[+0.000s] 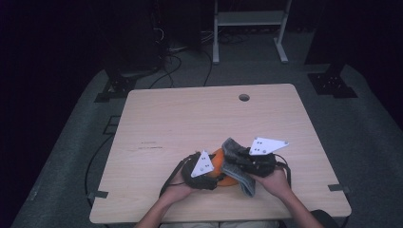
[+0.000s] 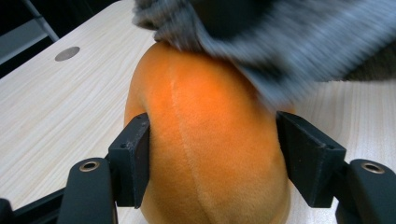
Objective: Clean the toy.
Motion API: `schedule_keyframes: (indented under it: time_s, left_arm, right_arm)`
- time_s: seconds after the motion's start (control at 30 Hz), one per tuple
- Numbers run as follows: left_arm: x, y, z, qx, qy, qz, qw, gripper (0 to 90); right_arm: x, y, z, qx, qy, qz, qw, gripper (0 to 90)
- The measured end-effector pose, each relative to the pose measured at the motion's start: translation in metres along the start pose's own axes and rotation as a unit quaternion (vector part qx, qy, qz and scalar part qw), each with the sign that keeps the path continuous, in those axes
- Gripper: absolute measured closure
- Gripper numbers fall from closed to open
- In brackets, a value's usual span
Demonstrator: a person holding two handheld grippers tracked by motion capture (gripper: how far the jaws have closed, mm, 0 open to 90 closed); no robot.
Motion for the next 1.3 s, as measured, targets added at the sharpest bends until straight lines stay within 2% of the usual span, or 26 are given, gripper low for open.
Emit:
schedule_keyframes:
  time_s: [0.03,0.07,0.1,0.2,0.23,0.27,0.3,0.4,0.47,0.5,0.53,0.6,0.63,0.67,0.7,0.8,0.83,0.87,0.93,1.0,1.03,1.07,1.1,1.17,1.27,1.3]
  left_arm:
    - [0.001,0.001,0.000,-0.002,-0.002,0.001,1.0000,32.1]
    - [0.001,0.002,-0.001,-0.004,-0.002,0.002,1.0000,32.1]
    - [0.000,0.003,-0.002,-0.003,0.003,0.004,1.0000,32.0]
    - [-0.001,0.003,-0.001,-0.005,0.004,0.004,1.0000,31.9]
    - [0.000,0.002,0.000,-0.003,0.001,0.005,1.0000,31.7]
    - [0.000,0.002,0.000,-0.003,0.001,0.005,1.0000,31.6]
    - [0.001,0.001,0.000,-0.001,0.000,0.005,1.0000,31.4]
    - [0.001,0.002,0.000,-0.002,0.002,0.007,1.0000,31.5]
    - [0.000,0.003,-0.001,0.001,0.009,0.009,0.9999,31.6]
    - [0.000,0.004,-0.002,0.002,0.009,0.010,0.9999,31.4]
    - [-0.001,0.005,-0.002,0.002,0.009,0.013,0.9999,31.4]
    - [-0.001,0.006,-0.001,0.010,0.008,0.016,0.9998,28.7]
    - [0.001,0.006,-0.001,0.010,-0.002,0.014,0.9998,25.9]
    - [0.007,0.005,-0.002,0.003,-0.042,0.019,0.9989,16.4]
    - [0.007,0.005,-0.002,0.003,-0.042,0.019,0.9989,12.5]
    - [0.018,0.005,0.001,-0.007,-0.114,0.028,0.9931,11.3]
    - [0.019,0.005,0.003,-0.007,-0.125,0.036,0.9915,17.2]
    - [0.017,0.003,0.002,-0.009,-0.099,0.026,0.9947,23.4]
    - [0.015,0.003,0.001,-0.007,-0.090,0.022,0.9957,28.9]
    - [0.009,0.004,-0.002,-0.009,-0.067,0.010,0.9977,30.8]
    - [0.001,0.006,-0.005,-0.001,-0.025,-0.002,0.9997,32.6]
    - [0.001,0.006,-0.005,-0.001,-0.025,-0.002,0.9997,33.2]
    - [-0.001,0.005,-0.006,0.006,-0.012,-0.006,0.9999,33.2]
    - [-0.002,0.004,-0.004,0.013,0.002,-0.012,0.9998,34.4]
    - [0.002,0.002,0.000,0.009,-0.011,-0.002,0.9999,35.3]
    - [0.003,0.002,0.000,0.008,-0.011,0.000,0.9999,35.1]
  right_arm:
    - [-0.012,-0.005,0.007,0.009,0.008,0.023,0.9997,77.2]
    - [-0.012,-0.005,0.007,0.009,0.008,0.023,0.9997,77.2]
    - [-0.022,-0.009,0.013,0.013,0.040,0.008,0.9991,74.5]
    - [-0.023,-0.011,0.015,0.012,0.034,0.010,0.9993,70.4]
    - [-0.021,-0.011,0.016,0.010,0.010,0.015,0.9998,65.3]
    - [-0.021,-0.011,0.016,0.010,0.010,0.015,0.9998,65.3]
    - [-0.020,-0.012,0.016,0.004,-0.007,0.017,0.9998,61.2]
    - [-0.020,-0.012,0.017,0.005,-0.008,0.015,0.9998,57.5]
    - [-0.022,-0.010,0.020,0.006,-0.003,0.012,0.9999,55.4]
    - [-0.024,-0.006,0.023,0.009,0.016,0.006,0.9998,54.7]
    - [-0.024,-0.006,0.023,0.009,0.016,0.006,0.9998,54.7]
    - [-0.025,-0.001,0.025,0.022,0.030,0.011,0.9992,60.8]
    - [-0.024,0.000,0.026,0.030,0.030,0.015,0.9990,66.0]
    - [-0.022,0.002,0.025,0.036,0.033,0.023,0.9985,72.2]
    - [-0.022,0.002,0.024,0.037,0.036,0.026,0.9984,73.6]
    - [-0.022,0.001,0.024,0.037,0.037,0.037,0.9979,75.4]
    - [-0.023,-0.003,0.022,0.031,0.041,0.039,0.9979,76.3]
    - [-0.021,-0.006,0.021,0.026,0.039,0.041,0.9981,76.6]
    - [-0.019,-0.009,0.018,0.019,0.031,0.041,0.9985,76.7]
    - [-0.010,-0.012,0.009,0.005,-0.001,0.033,0.9994,77.0]
    - [0.003,-0.008,0.001,0.000,-0.026,0.012,0.9996,77.2]
    - [0.003,-0.008,0.001,0.000,-0.026,0.012,0.9996,77.2]
    - [0.009,-0.004,-0.001,0.000,-0.037,0.003,0.9993,77.2]
    - [0.012,0.002,-0.002,0.010,-0.050,0.004,0.9987,77.3]
    - [-0.004,-0.003,0.001,0.017,-0.028,0.026,0.9991,77.3]
    - [-0.017,-0.012,0.007,0.024,-0.008,0.042,0.9988,77.3]
Point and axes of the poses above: each handheld gripper's, and its own axes: y roughly forward along the jaws, z roughly out of its underside, x roughly to its left, the point moved 1 cm from there along y, roughly forward along the jaws, and after that the axes turned 6 degrees about z, right-handed, at the moved point
